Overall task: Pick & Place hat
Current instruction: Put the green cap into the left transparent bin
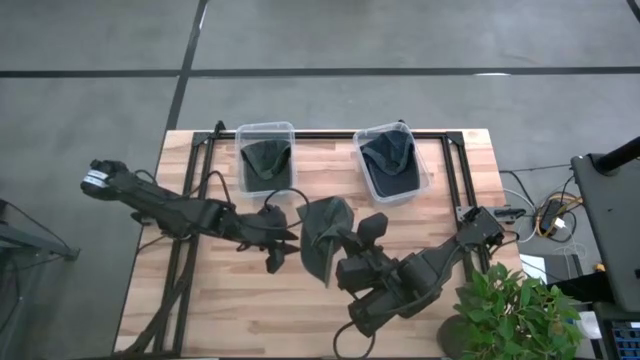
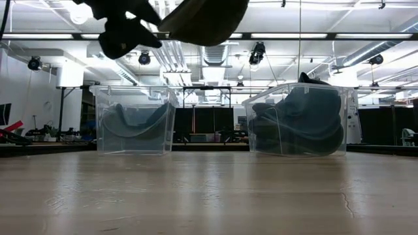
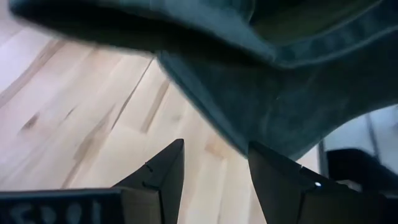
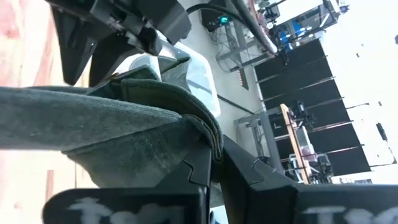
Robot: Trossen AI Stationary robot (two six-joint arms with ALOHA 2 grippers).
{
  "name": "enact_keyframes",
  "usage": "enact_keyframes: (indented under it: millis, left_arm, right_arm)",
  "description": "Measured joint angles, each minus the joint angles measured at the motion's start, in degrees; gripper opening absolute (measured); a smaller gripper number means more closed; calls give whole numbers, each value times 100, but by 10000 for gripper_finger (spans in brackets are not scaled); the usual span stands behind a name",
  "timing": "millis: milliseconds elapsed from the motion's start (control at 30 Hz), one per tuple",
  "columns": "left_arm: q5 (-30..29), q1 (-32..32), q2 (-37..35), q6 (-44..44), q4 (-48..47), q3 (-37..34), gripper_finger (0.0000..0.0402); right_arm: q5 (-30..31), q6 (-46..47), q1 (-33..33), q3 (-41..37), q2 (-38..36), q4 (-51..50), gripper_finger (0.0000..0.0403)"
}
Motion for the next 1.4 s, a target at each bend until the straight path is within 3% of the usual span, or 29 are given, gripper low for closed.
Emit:
enact_keyframes:
  millis: [300,533,833,1233,1400]
  left_arm:
    - [180,67,17,2,555,-110,170]
    - [738,65,20,109,1091,-111,159]
    - [823,108,20,168,1122,-111,12]
    - [860,104,-42,435,1287,-113,2]
    - [712,113,-44,382,1278,-113,18]
  right_arm:
    - [87,-23,0,-2,0,9,12]
    - [140,-1,0,-2,-9,17,12]
    - [237,27,-9,-2,-9,35,12]
    - [236,245,-9,-2,-9,40,11]
    - [235,288,-4,-2,-9,41,10]
